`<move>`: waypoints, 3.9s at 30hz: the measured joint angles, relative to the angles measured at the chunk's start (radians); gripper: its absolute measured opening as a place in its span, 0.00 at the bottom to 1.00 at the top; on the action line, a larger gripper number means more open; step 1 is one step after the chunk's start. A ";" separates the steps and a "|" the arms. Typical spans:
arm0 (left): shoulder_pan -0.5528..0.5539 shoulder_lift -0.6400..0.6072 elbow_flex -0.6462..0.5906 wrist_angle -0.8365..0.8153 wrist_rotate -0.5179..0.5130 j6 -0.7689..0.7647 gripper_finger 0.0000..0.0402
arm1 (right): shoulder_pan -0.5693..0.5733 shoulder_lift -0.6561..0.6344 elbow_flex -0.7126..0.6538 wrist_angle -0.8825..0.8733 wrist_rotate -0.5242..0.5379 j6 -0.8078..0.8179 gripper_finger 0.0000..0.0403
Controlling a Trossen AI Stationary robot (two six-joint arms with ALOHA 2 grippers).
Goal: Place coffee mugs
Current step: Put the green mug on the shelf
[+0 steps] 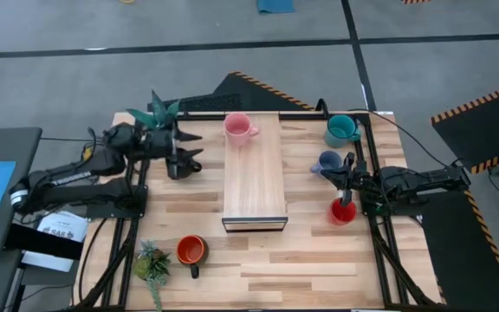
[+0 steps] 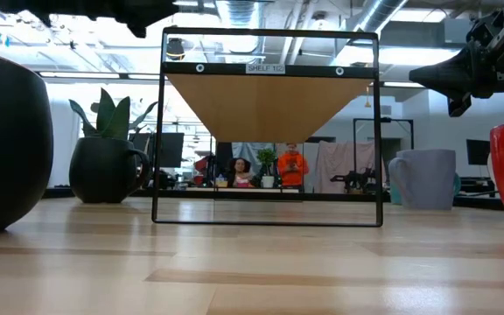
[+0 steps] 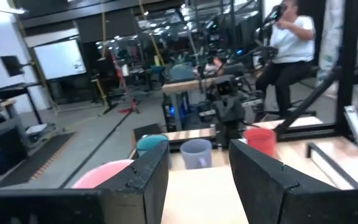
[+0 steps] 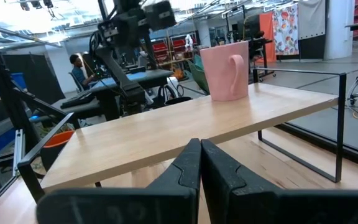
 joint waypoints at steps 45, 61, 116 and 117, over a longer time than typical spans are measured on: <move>-0.105 -0.039 -0.093 -0.091 0.060 -0.085 0.39 | -0.834 1.080 0.741 -0.632 -0.015 0.360 0.54; -0.105 -0.039 -0.093 -0.101 -0.007 -0.078 0.39 | -0.953 1.375 0.750 -0.514 -0.053 0.328 0.51; -0.105 -0.039 -0.092 -0.134 -0.117 -0.059 0.39 | -0.282 1.681 1.626 -1.000 -0.064 -0.017 0.11; -0.105 -0.039 -0.092 -0.134 -0.117 -0.059 0.39 | -0.285 1.683 1.627 -0.989 -0.064 -0.011 0.11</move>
